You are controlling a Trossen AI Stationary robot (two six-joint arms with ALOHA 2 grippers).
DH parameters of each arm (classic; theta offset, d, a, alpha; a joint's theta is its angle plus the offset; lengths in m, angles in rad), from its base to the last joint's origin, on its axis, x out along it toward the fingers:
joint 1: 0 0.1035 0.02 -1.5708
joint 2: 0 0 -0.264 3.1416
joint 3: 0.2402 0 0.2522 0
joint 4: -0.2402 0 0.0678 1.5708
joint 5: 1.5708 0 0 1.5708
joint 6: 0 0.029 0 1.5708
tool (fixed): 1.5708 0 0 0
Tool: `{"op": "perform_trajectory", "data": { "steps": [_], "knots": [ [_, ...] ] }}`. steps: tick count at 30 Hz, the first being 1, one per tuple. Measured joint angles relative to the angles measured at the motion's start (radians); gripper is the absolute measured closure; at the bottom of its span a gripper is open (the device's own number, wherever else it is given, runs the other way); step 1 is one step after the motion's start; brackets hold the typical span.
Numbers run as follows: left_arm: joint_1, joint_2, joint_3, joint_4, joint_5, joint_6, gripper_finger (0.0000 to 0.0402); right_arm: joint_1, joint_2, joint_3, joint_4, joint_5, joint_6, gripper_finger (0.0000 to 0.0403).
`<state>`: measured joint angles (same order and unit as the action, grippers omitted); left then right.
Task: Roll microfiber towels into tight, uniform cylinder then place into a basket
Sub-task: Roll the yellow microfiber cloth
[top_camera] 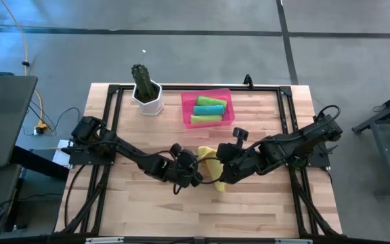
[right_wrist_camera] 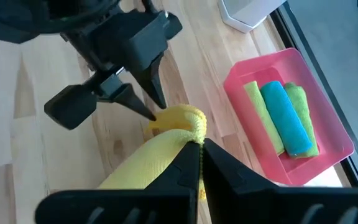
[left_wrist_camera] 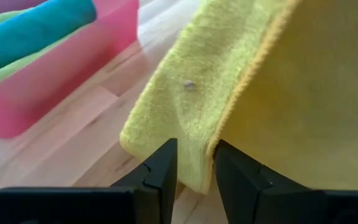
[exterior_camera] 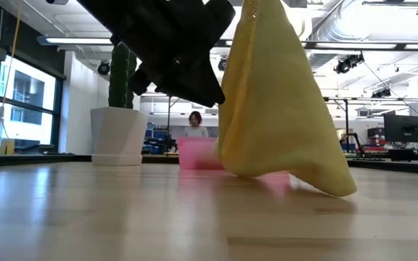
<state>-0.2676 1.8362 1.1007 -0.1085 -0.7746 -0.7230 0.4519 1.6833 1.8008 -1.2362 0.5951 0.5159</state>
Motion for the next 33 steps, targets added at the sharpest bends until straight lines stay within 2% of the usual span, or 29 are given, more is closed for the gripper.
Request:
{"op": "perform_trajectory", "data": {
  "steps": [6, 14, 23, 26, 29, 31, 33],
  "knots": [
    [0.002, 0.002, 0.000, 0.001, 0.013, 0.050, 0.0309, 0.000, 0.000, 0.000, 0.050, 0.000, -0.027, 0.0403],
    [0.020, 0.029, -0.002, 0.007, 0.026, 0.011, 0.0306, 0.000, 0.000, 0.000, 0.104, -0.001, -0.021, 0.0403],
    [0.021, 0.055, -0.001, 0.046, 0.024, 0.055, 0.0291, 0.000, 0.000, 0.000, 0.112, -0.001, -0.027, 0.0403],
    [0.021, 0.053, 0.001, 0.036, 0.023, 0.054, 0.0315, 0.000, 0.000, 0.000, 0.109, -0.001, -0.028, 0.0403],
    [0.019, 0.054, 0.000, 0.004, 0.035, 0.059, 0.0362, 0.000, 0.000, 0.000, 0.099, -0.001, -0.057, 0.0403],
    [0.019, 0.053, 0.000, -0.021, 0.080, 0.065, 0.0390, 0.000, 0.000, 0.000, 0.089, -0.001, -0.071, 0.0403],
    [0.017, 0.053, 0.000, -0.055, 0.141, 0.066, 0.0393, 0.000, 0.000, 0.000, 0.065, -0.001, -0.079, 0.0403]
  ]
}}
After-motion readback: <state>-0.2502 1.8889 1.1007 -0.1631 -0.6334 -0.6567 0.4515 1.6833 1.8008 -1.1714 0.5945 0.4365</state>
